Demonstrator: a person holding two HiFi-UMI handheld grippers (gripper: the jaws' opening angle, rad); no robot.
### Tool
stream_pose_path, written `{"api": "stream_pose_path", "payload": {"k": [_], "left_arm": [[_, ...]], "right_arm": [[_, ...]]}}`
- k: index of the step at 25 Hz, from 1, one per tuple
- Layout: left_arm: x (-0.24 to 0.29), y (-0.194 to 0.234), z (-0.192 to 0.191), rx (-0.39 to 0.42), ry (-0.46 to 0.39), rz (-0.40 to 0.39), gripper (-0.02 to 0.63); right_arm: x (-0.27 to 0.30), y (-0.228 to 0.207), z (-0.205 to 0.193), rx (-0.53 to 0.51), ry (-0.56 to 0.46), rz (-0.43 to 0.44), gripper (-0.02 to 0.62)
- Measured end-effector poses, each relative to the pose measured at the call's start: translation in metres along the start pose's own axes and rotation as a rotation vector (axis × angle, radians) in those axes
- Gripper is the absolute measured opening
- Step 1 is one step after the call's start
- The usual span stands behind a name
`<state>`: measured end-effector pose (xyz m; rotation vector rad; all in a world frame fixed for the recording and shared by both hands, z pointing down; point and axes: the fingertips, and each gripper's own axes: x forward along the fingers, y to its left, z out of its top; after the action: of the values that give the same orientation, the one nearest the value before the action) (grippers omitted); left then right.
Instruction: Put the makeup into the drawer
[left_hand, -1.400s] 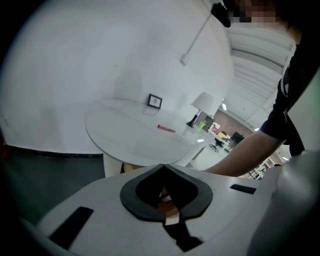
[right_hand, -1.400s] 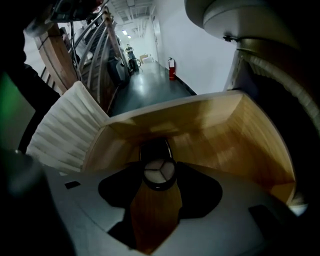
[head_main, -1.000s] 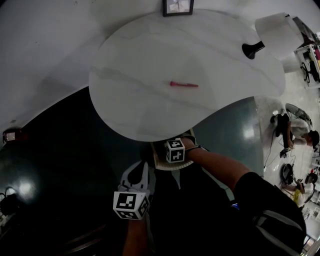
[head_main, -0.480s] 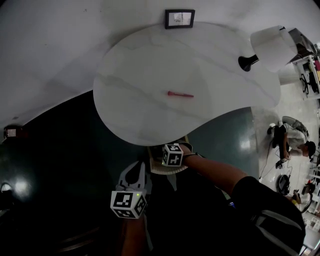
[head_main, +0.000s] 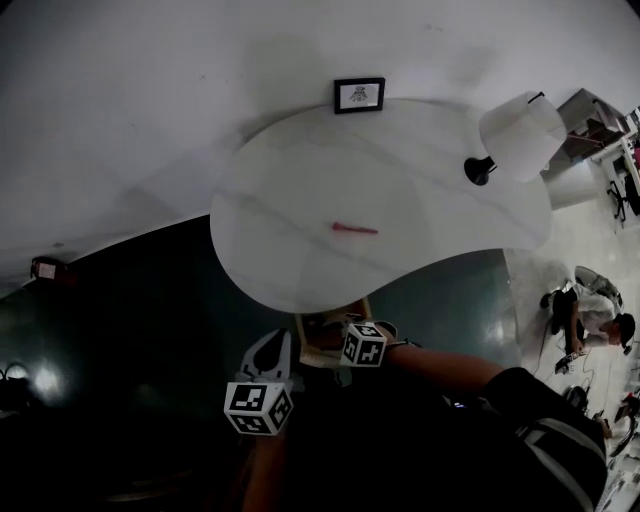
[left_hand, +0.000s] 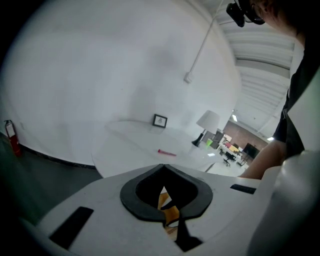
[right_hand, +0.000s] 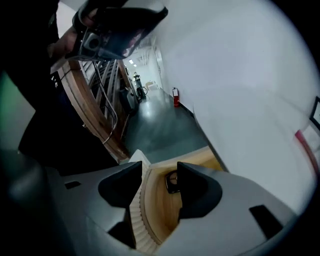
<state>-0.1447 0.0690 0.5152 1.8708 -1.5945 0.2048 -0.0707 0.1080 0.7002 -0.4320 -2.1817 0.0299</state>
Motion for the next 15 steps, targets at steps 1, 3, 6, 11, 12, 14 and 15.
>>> {"api": "stream_pose_path", "payload": {"k": [1, 3, 6, 11, 12, 14, 15], "left_arm": [[-0.002, -0.003, 0.003, 0.003, -0.005, 0.004, 0.011], [-0.004, -0.008, 0.01, 0.01, -0.017, 0.014, 0.011], [-0.005, -0.014, 0.021, 0.021, -0.04, 0.025, 0.011], [-0.003, -0.025, 0.039, 0.052, -0.071, 0.037, 0.011], [-0.003, -0.027, 0.042, 0.059, -0.077, 0.042, 0.011], [-0.002, -0.032, 0.047, 0.069, -0.087, 0.051, 0.011], [0.0, -0.034, 0.049, 0.073, -0.091, 0.054, 0.011]], "right_arm": [[-0.008, 0.002, 0.004, -0.002, -0.017, 0.0, 0.219], [-0.025, 0.005, 0.012, -0.008, -0.053, -0.001, 0.21], [-0.054, 0.001, 0.025, -0.007, -0.117, -0.018, 0.178], [-0.109, -0.024, 0.047, 0.042, -0.243, -0.066, 0.113], [-0.12, -0.03, 0.051, 0.051, -0.268, -0.079, 0.101], [-0.142, -0.044, 0.056, 0.065, -0.316, -0.109, 0.079], [-0.152, -0.052, 0.059, 0.072, -0.339, -0.124, 0.07]]}}
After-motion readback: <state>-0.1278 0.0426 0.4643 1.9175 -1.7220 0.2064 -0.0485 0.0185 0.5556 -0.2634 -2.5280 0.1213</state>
